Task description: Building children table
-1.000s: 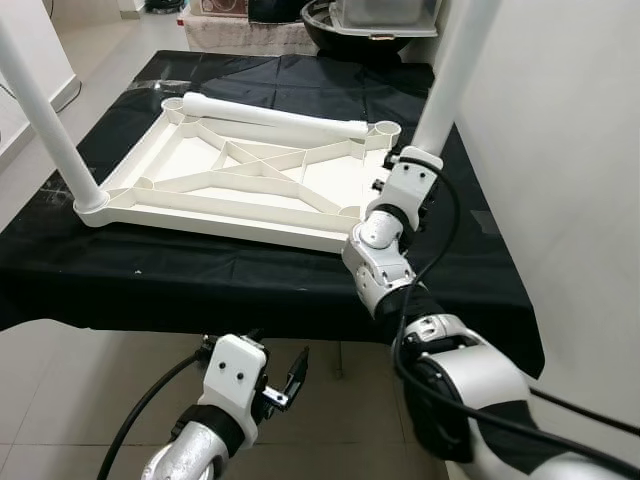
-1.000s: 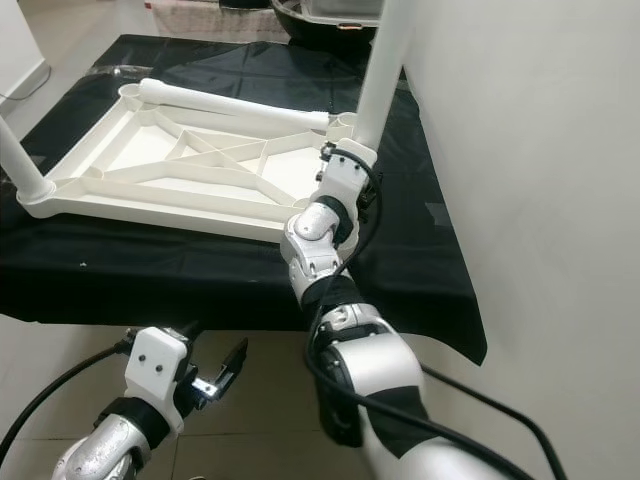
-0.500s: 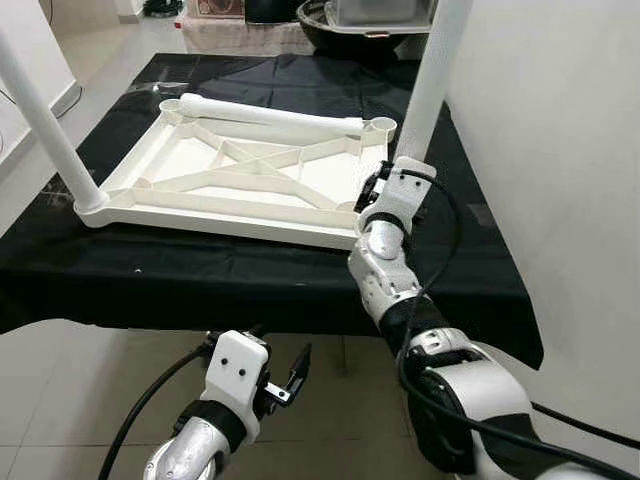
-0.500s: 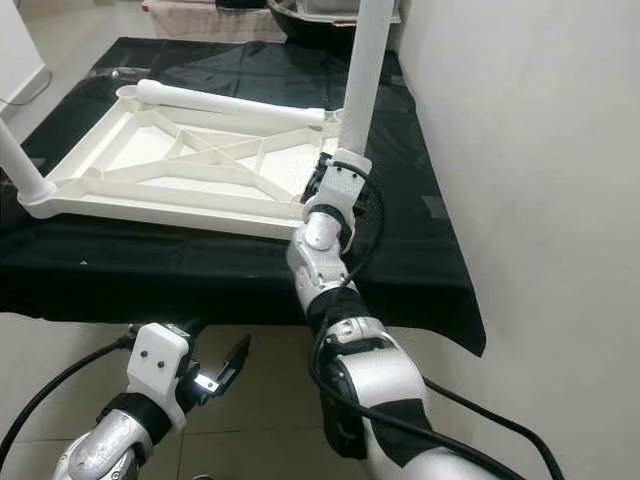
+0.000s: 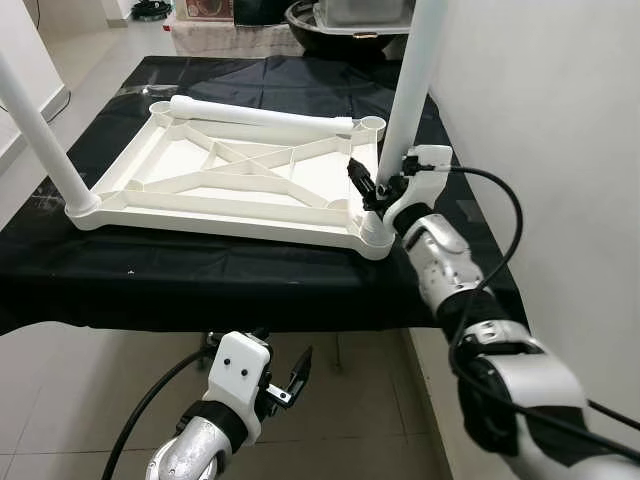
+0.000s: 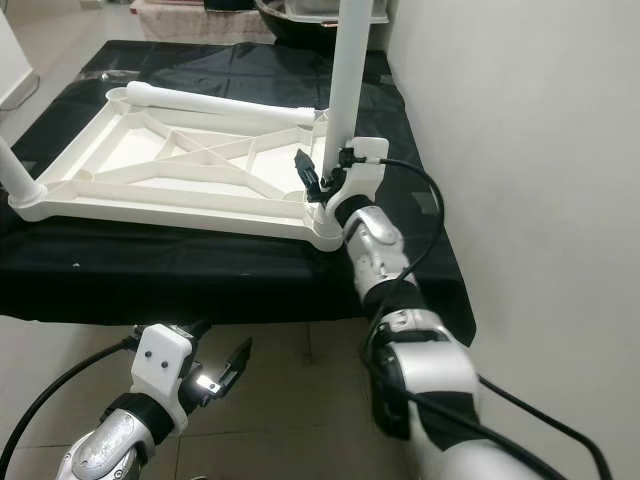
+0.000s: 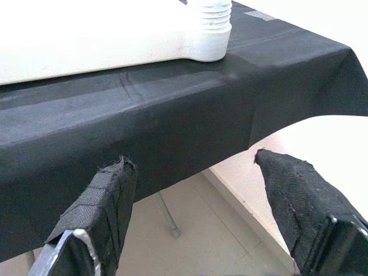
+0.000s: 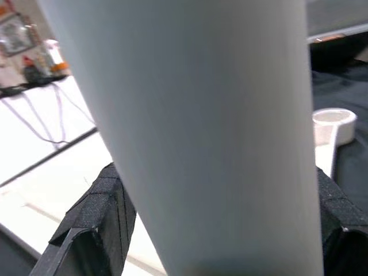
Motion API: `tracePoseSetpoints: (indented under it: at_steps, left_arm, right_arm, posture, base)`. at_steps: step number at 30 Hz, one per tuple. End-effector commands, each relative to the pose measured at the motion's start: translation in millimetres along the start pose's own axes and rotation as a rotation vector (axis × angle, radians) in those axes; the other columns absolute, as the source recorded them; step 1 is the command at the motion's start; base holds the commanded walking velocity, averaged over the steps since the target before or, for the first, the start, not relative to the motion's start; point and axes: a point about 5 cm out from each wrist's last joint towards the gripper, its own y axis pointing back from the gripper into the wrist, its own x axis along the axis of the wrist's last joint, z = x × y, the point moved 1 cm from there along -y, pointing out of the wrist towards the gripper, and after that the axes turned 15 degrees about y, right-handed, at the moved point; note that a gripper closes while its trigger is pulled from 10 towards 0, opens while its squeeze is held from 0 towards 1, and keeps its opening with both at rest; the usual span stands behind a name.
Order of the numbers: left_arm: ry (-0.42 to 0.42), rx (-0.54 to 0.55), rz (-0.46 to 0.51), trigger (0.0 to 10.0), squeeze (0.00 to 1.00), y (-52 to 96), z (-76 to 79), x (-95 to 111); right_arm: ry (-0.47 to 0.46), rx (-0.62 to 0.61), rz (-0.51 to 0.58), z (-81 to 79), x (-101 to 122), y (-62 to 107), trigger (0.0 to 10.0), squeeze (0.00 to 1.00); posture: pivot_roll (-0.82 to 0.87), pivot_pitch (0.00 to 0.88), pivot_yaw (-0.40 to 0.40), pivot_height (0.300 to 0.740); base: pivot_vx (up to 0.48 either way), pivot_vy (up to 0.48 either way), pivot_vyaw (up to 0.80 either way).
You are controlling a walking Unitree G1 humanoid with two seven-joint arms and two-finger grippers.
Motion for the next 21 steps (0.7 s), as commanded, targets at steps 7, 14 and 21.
tracePoseSetpoints:
  at_steps: [7,14,21]
  left_arm:
    - [0.004,-0.009,-0.01,10.0,0.0,3.7,2.2,-4]
    - [0.006,-0.009,-0.01,10.0,0.0,4.9,2.9,-4]
    - [0.008,-0.012,-0.013,10.0,0.0,5.7,3.6,-5]
  right_arm:
    - [-0.043,0.51,-0.016,-27.2,8,0.3,10.0,0.0]
    - [-0.021,0.828,-0.032,-41.1,7,12.4,10.0,0.0]
    - [0.005,0.949,-0.023,-49.2,9,14.8,1.3,0.0]
  posture:
    - [0.18,0.164,-0.052,0.74]
    - [0.19,0.164,-0.057,0.74]
    - [0.2,0.158,-0.062,0.74]
  base:
    - [0.0,0.0,0.0]
    - [0.0,0.0,0.0]
    - [0.0,0.0,0.0]
